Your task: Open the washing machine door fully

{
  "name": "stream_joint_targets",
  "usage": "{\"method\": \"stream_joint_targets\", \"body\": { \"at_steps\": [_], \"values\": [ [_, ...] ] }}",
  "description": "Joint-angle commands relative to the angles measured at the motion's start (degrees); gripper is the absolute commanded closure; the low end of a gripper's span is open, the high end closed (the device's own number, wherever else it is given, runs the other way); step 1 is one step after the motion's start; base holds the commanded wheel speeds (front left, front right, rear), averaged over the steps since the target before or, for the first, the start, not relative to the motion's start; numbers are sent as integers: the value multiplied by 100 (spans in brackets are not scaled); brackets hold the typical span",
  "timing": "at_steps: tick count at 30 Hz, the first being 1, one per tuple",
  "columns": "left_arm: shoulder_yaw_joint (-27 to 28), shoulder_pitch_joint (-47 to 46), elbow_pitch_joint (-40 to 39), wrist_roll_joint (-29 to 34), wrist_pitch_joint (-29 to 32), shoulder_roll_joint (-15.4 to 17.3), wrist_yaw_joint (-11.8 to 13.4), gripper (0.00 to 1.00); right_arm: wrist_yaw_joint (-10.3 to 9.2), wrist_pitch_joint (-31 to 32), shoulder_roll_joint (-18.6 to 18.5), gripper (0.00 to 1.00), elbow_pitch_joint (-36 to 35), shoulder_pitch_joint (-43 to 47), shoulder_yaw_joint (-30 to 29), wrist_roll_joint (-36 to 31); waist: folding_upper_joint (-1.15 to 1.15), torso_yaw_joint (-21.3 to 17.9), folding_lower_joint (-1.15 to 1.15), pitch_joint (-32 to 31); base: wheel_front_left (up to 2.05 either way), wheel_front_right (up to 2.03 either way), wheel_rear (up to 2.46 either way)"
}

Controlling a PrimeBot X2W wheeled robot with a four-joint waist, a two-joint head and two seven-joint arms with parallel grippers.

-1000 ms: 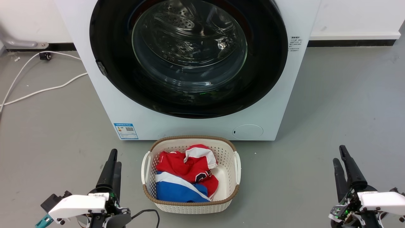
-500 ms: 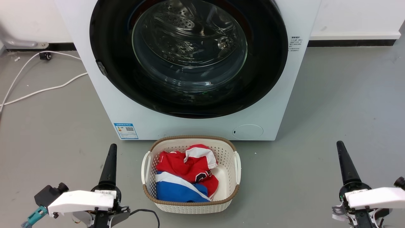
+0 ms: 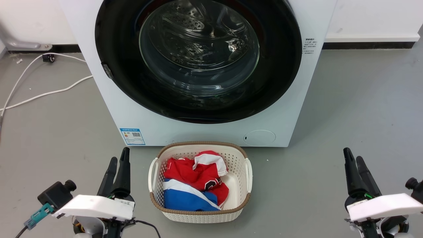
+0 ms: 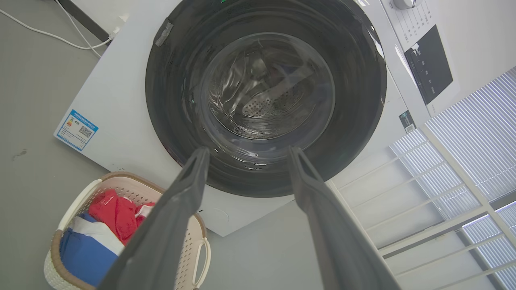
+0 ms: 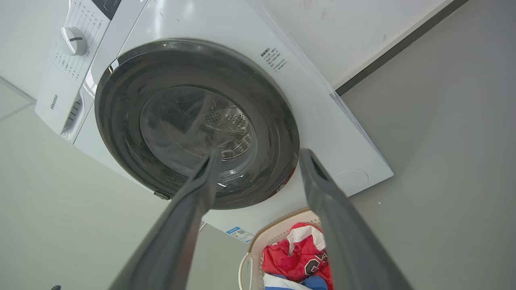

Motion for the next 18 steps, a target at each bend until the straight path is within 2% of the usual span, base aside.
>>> {"method": "stream_joint_targets", "body": {
  "at_steps": [1,9,18],
  "values": [
    [-31,-87,-89,232,-44,74,-14,0,7,-19,-40,0,-108,-26,14,-191,0,0,0,1,0,0,0],
    [-231,-157,-117,1419,-191,226,14,0,8,62,-49,0,-247,5,32,-1045,0,6,0,9,0,0,0],
    [-460,-200,-117,2256,-338,361,76,0,9,169,-30,0,-439,76,20,-1907,0,-3,0,-2,0,0,0]
  ]
}}
